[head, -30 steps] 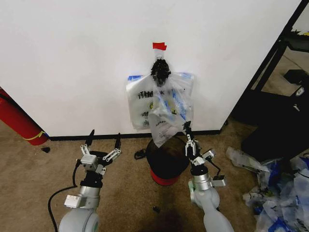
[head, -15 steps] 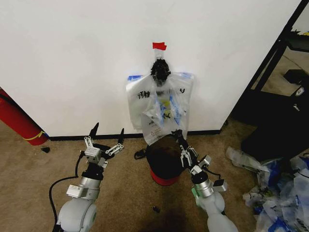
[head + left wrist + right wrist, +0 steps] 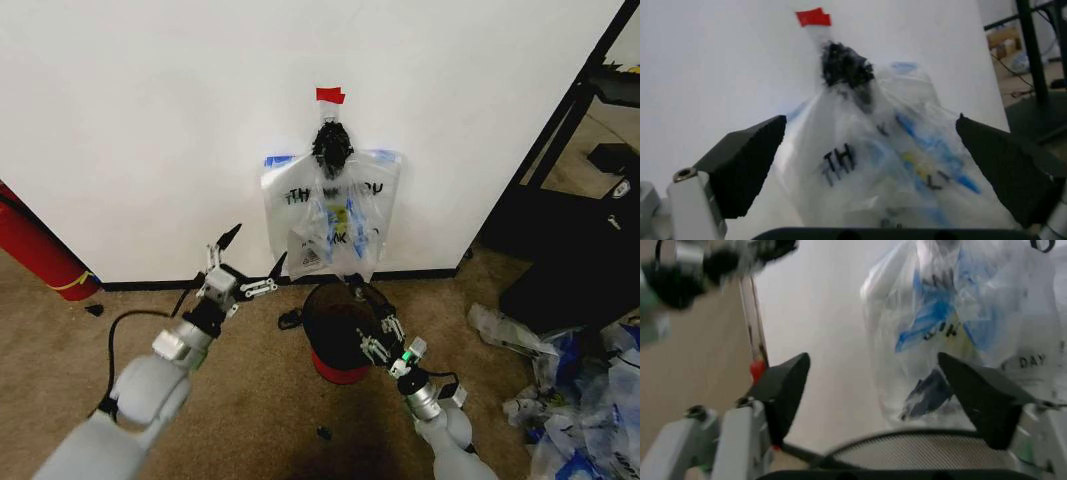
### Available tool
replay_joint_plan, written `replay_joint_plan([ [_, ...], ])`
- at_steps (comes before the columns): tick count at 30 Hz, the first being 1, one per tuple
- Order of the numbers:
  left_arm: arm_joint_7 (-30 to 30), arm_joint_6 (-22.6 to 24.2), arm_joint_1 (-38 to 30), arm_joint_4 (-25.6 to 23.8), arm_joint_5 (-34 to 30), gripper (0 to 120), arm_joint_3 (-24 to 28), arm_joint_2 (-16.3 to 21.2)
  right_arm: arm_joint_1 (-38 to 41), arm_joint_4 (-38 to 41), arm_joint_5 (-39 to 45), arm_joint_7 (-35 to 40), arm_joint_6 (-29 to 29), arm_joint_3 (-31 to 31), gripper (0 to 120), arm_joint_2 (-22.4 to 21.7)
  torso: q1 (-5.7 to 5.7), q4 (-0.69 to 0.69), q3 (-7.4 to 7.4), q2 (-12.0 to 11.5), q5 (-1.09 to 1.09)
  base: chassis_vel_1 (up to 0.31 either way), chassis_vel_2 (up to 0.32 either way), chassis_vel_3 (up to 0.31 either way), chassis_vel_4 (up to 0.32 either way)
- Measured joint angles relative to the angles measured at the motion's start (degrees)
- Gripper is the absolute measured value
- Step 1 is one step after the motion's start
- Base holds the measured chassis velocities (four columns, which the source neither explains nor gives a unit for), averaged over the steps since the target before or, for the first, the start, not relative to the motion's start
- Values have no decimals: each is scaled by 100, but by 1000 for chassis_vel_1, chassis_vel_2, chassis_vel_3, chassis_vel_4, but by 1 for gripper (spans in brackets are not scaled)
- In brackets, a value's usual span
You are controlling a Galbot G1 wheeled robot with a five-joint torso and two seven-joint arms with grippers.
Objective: Pick up the garbage bag from the wall and place it over the trash bin.
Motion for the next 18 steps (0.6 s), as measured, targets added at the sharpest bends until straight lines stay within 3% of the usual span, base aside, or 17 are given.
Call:
replay_joint_plan([
  [6,-233,511,-831,199,65,100,949,-65,-354,508,-1598,1408,466,68,99,67,0,-2,0,0,-1,0,0,0,0],
  [11,-467,794,-1049,344,264,100,1320,-195,-599,1005,-1698,1779,489,-34,100,114,0,0,0,0,-1,0,0,0,0],
  [18,-705,1129,-1376,705,665,98,1756,-653,-923,1783,-1703,2083,507,-61,100,285,0,1,-1,1,0,0,0,0,0],
])
